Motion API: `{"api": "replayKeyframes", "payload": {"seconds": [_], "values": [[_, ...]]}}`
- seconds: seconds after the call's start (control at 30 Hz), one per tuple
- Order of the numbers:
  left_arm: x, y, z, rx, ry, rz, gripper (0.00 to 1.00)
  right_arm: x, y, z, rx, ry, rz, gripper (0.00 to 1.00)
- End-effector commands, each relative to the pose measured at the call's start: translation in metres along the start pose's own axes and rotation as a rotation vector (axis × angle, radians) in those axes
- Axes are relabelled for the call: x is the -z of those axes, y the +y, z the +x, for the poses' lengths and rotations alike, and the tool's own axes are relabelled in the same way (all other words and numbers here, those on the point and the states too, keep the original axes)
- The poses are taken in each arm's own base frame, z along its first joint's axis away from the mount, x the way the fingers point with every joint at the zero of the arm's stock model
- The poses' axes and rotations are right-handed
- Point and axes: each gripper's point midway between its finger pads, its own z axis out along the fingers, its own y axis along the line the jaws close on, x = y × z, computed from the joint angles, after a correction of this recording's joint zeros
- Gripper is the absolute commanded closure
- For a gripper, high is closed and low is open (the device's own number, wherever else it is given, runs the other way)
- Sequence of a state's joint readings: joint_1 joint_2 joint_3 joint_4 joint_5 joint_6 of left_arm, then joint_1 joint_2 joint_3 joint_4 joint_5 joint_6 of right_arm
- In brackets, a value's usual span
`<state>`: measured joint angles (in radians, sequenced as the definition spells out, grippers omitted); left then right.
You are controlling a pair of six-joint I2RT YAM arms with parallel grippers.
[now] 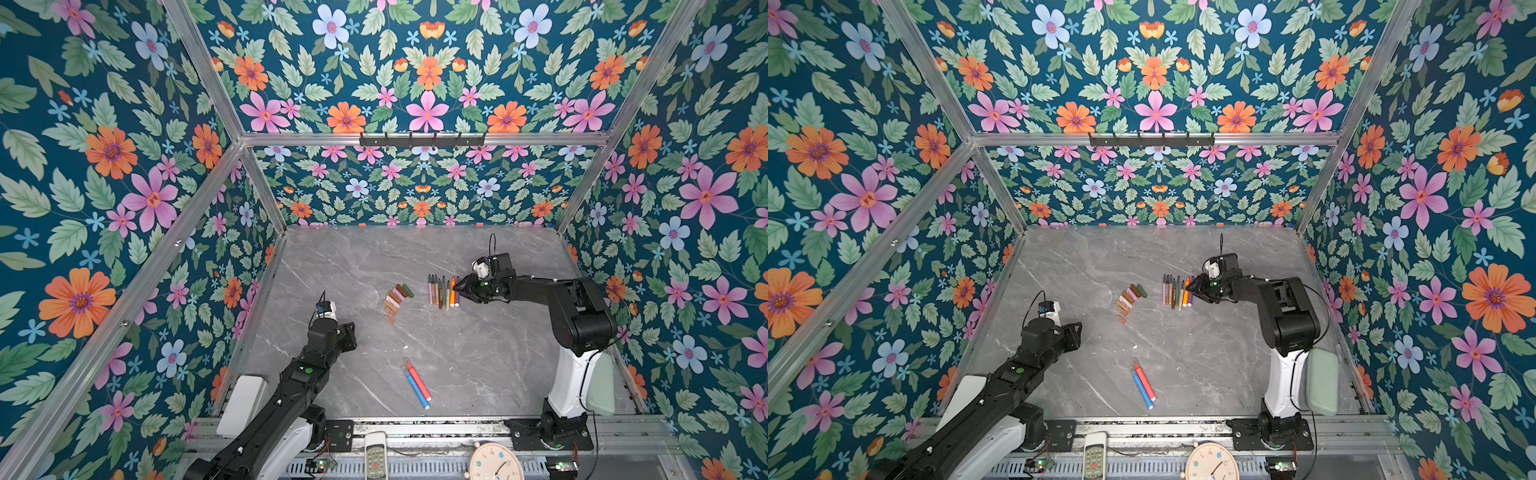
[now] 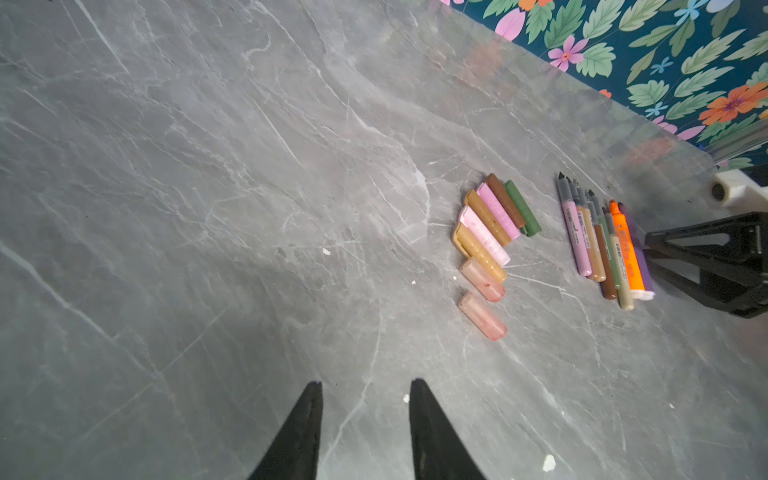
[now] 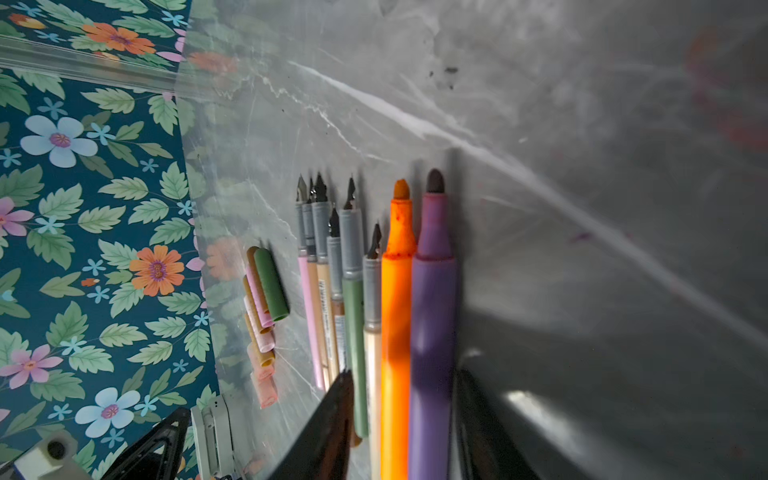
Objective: Open the pen caps
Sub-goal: 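Lower the uncapped purple marker beside the uncapped pens with the right gripper, then move the right gripper to the red marker beside the blue marker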
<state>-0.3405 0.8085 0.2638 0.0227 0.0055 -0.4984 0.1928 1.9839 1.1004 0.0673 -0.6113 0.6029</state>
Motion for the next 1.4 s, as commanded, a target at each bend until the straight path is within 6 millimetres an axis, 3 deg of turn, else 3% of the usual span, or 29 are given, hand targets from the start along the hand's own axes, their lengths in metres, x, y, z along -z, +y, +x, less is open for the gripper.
{"api": "replayKeyframes", "payload": {"seconds": [0.0,0.37,0.47,0.57,0.7,1.03,1.2,1.37], "values": [[-0.001,-0.01,-0.004,-0.008,0.0,0.047,0.62,0.0,-0.02,0.013,-0.056,0.023,0.079,0.53],[0.009,-0.014,-0.009,-0.004,-0.045,0.083,0.62,0.006,-0.029,0.029,-0.053,0.038,0.102,0.49],[0.018,-0.017,-0.014,0.0,-0.096,0.112,0.62,0.014,-0.032,0.04,-0.054,0.038,0.116,0.37],[0.025,-0.021,-0.018,-0.002,-0.13,0.146,0.61,0.027,-0.036,0.057,-0.064,0.042,0.136,0.35],[0.028,-0.03,-0.018,-0.022,-0.133,0.199,0.59,0.048,-0.038,0.096,-0.038,0.044,0.16,0.34],[0.022,-0.028,-0.019,-0.032,-0.116,0.17,0.59,0.084,0.018,0.213,0.365,0.059,0.356,0.47],[0.027,-0.024,-0.021,-0.019,-0.147,0.162,0.58,0.078,0.046,0.258,0.48,0.084,0.288,0.57],[0.024,-0.025,-0.02,-0.02,-0.134,0.158,0.56,0.056,0.06,0.294,0.575,0.12,0.33,0.64]]}}
